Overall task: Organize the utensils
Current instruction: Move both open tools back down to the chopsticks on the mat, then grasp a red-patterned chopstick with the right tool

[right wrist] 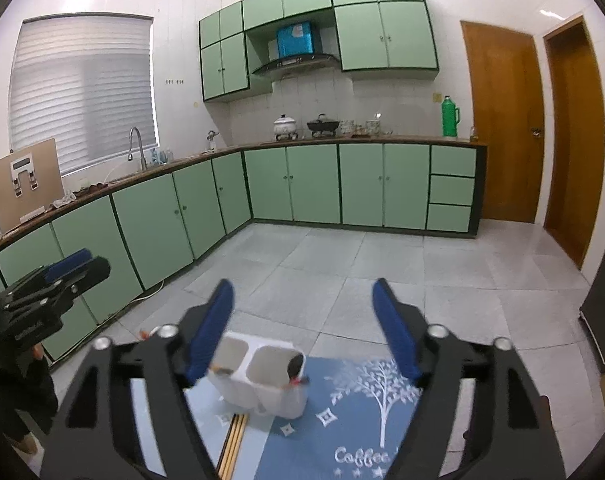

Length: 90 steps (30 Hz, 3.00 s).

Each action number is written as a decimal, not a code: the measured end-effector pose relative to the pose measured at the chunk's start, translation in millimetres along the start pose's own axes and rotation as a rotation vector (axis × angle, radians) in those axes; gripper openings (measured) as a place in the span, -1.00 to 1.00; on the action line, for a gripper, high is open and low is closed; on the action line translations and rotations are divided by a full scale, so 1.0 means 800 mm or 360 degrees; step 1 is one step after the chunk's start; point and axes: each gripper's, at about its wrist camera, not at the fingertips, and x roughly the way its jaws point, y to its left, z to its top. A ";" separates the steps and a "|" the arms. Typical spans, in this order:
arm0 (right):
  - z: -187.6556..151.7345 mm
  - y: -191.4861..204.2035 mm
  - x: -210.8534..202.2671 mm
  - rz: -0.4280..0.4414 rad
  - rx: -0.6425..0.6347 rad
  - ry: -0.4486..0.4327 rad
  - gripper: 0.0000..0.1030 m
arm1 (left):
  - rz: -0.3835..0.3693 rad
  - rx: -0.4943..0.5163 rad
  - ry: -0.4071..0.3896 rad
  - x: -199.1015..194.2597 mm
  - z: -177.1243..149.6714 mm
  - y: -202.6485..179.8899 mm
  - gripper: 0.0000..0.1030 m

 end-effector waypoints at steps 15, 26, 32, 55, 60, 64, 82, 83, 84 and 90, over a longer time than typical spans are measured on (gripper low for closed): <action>-0.221 0.028 -0.040 0.0014 0.0253 0.0383 0.86 | 0.0154 -0.0124 0.0516 -0.034 -0.223 0.030 0.64; -0.324 0.074 -0.009 -0.0029 0.0199 0.0676 0.86 | 0.0229 -0.0110 0.0761 -0.023 -0.312 0.040 0.64; -0.354 0.091 0.000 -0.0026 0.0104 0.0788 0.86 | 0.0233 -0.0115 0.0823 -0.022 -0.330 0.041 0.64; -0.367 0.114 0.021 -0.0126 -0.0106 0.0863 0.78 | 0.0231 -0.0147 0.0895 -0.013 -0.344 0.046 0.66; -0.364 0.107 0.017 -0.0140 -0.0039 0.0839 0.50 | 0.0241 -0.0137 0.0898 -0.013 -0.344 0.044 0.66; -0.362 0.116 0.018 -0.0070 -0.0012 0.0832 0.32 | 0.0242 -0.0135 0.0899 -0.013 -0.344 0.044 0.66; -0.361 0.112 0.003 0.0005 0.0041 0.0818 -0.90 | 0.0231 -0.0074 0.0919 -0.014 -0.346 0.032 0.67; -0.362 0.105 0.000 -0.0020 0.0063 0.0814 -0.90 | 0.0223 -0.0075 0.0919 -0.014 -0.345 0.029 0.67; -0.363 0.099 -0.002 -0.0038 0.0079 0.0812 -0.90 | 0.0205 -0.0078 0.0918 -0.015 -0.345 0.026 0.67; -0.363 0.060 -0.007 -0.0126 0.0170 0.0794 -0.90 | 0.0098 -0.0036 0.0920 -0.018 -0.345 -0.006 0.67</action>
